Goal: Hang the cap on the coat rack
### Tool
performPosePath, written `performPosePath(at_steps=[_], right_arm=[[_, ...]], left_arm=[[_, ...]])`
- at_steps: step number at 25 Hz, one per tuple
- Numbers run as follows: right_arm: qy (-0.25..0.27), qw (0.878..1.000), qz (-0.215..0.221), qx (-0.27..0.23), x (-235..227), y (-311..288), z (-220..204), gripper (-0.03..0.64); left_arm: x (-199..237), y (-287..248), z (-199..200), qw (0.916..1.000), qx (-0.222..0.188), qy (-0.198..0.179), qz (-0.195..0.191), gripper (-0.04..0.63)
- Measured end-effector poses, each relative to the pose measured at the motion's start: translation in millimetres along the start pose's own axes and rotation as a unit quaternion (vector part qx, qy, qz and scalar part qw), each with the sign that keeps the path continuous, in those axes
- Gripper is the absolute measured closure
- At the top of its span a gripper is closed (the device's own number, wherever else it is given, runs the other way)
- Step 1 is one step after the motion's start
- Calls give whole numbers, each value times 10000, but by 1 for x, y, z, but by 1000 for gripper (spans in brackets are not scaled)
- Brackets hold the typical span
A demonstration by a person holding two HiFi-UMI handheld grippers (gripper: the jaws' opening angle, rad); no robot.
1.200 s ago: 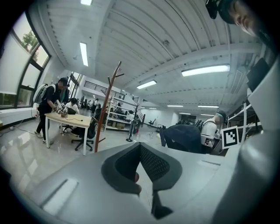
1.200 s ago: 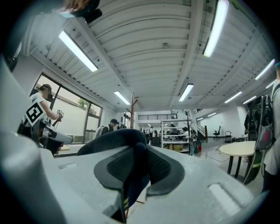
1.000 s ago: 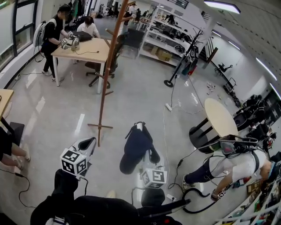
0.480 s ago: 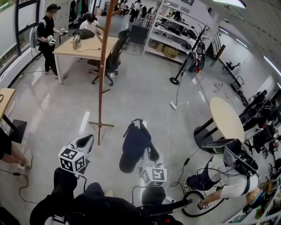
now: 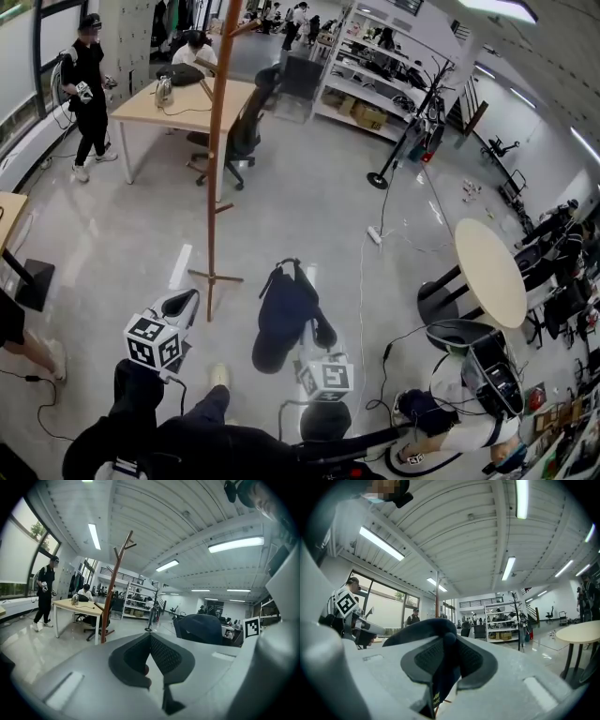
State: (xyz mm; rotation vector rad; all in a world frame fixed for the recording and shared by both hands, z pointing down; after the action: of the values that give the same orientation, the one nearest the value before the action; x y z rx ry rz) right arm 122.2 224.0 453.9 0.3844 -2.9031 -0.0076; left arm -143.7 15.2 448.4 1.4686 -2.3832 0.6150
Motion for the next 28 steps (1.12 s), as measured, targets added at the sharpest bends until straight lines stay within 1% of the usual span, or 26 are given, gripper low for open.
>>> performPosePath(at_steps=[6, 12, 15, 23, 28], right_arm=[[36, 9998, 154, -108, -14, -61, 5, 540], [101, 9988, 411, -247, -21, -125, 4, 540], [186, 9982, 469, -314, -24, -157, 6, 540], [198, 9971, 647, -347, -24, -214, 5, 540], [209, 9961, 808, -288, -26, -237, -1, 540]], left_arm=[[20, -41, 35, 10000, -24, -59, 47, 595], [55, -81, 62, 9999, -85, 13, 124, 595], [72, -98, 75, 9998, -117, 26, 151, 595], [103, -124, 93, 9995, -166, 77, 268, 595], [113, -135, 96, 9991, -159, 135, 375, 595]])
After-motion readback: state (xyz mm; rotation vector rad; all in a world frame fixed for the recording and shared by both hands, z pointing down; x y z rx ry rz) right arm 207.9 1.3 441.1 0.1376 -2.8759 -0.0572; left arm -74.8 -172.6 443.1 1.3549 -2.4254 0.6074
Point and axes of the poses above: the fingertips, and each gripper's own axes: y backward along the fingers, x to its left, z out of its top, the point moved 10 cm from there along y, backward along the fingers, and after that the axes turned 13 degrees about y, right-handed, at the moved point
